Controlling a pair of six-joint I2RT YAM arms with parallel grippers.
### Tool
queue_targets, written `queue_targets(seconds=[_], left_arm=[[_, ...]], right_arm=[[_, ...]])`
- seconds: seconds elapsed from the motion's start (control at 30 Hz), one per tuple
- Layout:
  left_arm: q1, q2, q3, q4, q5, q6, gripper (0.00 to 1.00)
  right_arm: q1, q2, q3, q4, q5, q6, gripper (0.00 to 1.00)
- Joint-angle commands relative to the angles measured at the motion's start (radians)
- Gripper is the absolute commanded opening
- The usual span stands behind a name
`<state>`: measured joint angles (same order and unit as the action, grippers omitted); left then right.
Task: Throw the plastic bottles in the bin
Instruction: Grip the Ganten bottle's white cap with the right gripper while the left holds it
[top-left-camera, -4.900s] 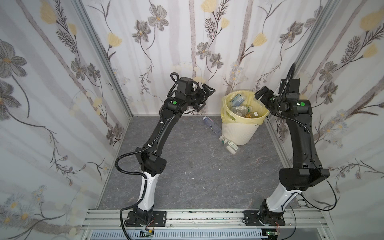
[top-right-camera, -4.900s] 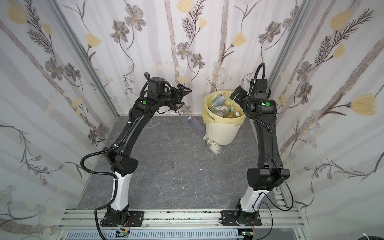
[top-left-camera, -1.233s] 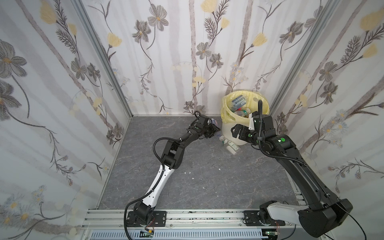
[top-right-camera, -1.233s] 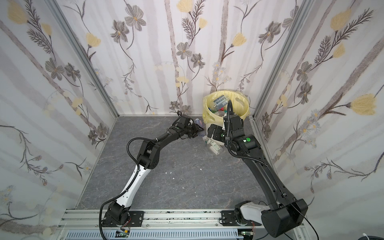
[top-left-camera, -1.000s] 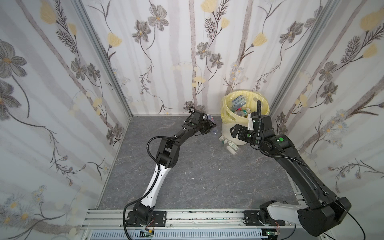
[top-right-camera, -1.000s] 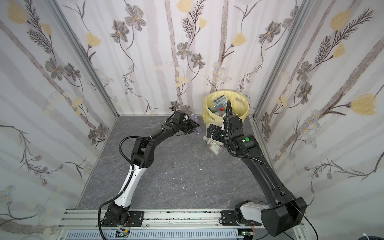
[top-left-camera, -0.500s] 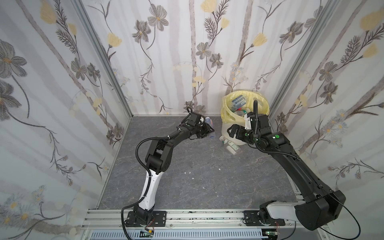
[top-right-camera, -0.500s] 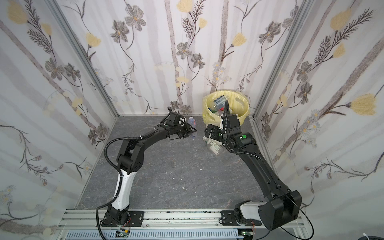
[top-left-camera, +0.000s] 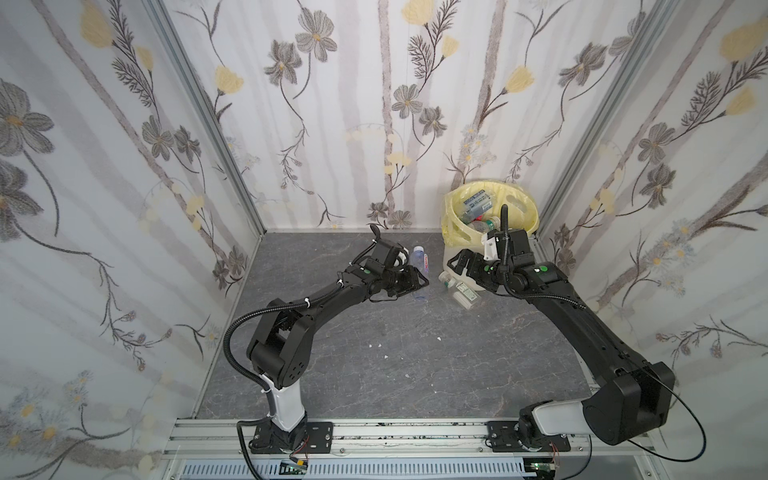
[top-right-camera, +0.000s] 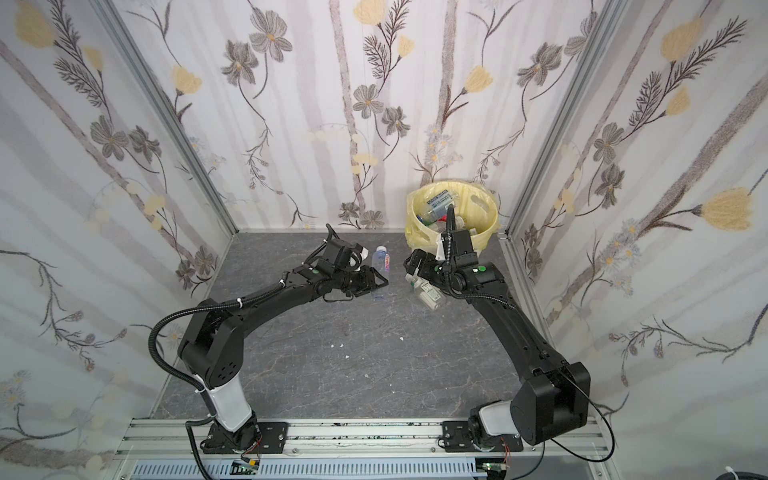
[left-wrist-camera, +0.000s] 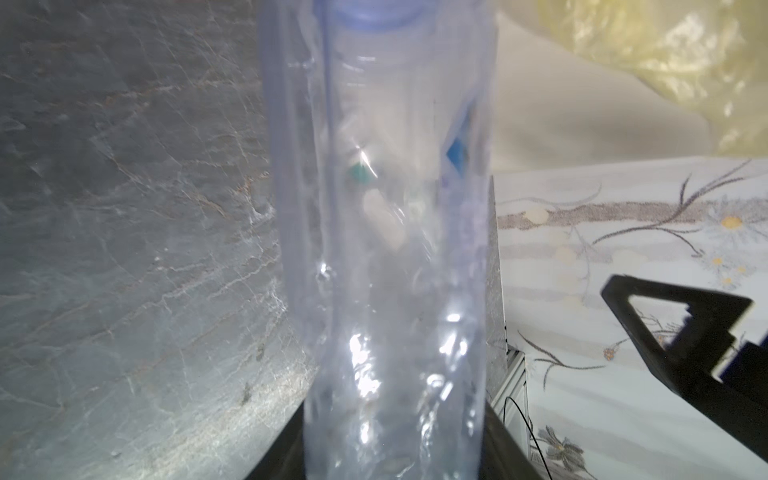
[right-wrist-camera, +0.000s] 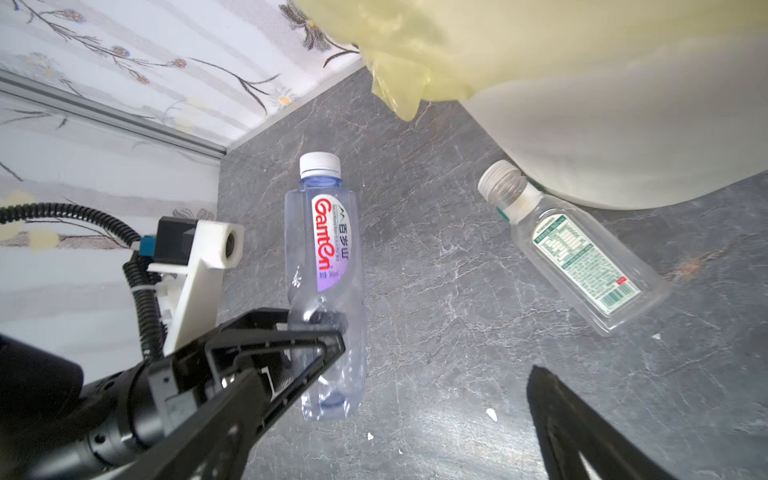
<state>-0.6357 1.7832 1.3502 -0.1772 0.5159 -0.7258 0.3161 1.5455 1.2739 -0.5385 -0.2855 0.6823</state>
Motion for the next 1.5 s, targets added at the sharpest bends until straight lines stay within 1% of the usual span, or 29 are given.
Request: queue_targets(seconds=[0.0, 0.23, 0.4, 0.57, 0.6, 0.93, 1.07, 1.23, 1.27, 1.43, 1.47], left_arm=[[-0.027, -0.053, -0.036, 0.019, -0.018, 0.020, 0.48], [-0.102, -0.113, -0.084, 0.021, -0.018, 0.017, 0.48], [-0.142, -0.113, -0.069, 0.022, -0.017, 0.011, 0.48], [-0.163, -0.110, -0.064, 0.022, -0.022, 0.006, 0.48], [-0.165, -0.109, -0.033, 0.022, -0.021, 0.005, 0.48], [-0.174, -0.096, 0.009, 0.022, -0.011, 0.004, 0.48], [-0.181, -0.103, 0.003, 0.022, -0.007, 0.001, 0.49], [-0.180, -0.121, -0.009, 0.021, -0.014, 0.002, 0.59], [-0.180, -0.125, -0.012, 0.021, -0.016, 0.002, 0.62], [-0.180, -0.171, -0.044, 0.017, -0.045, -0.001, 0.79], [-0.179, -0.185, -0.048, 0.015, -0.053, -0.001, 0.81]], right_arm=[[0.000, 0.006, -0.024, 0.109, -0.074, 0.067, 1.00], [0.001, -0.001, -0.068, 0.168, -0.122, 0.105, 1.00], [0.004, -0.010, -0.095, 0.209, -0.158, 0.132, 0.94], [0.012, -0.024, -0.125, 0.235, -0.176, 0.156, 0.84], [0.015, -0.029, -0.134, 0.240, -0.178, 0.160, 0.82], [0.032, -0.045, -0.197, 0.284, -0.204, 0.189, 0.69], [0.033, -0.044, -0.187, 0.290, -0.204, 0.191, 0.57], [0.031, -0.038, -0.160, 0.286, -0.193, 0.192, 0.46], [0.030, -0.039, -0.151, 0.279, -0.187, 0.189, 0.46], [0.009, -0.043, -0.087, 0.223, -0.159, 0.160, 0.45], [0.003, -0.045, -0.074, 0.210, -0.153, 0.154, 0.45]])
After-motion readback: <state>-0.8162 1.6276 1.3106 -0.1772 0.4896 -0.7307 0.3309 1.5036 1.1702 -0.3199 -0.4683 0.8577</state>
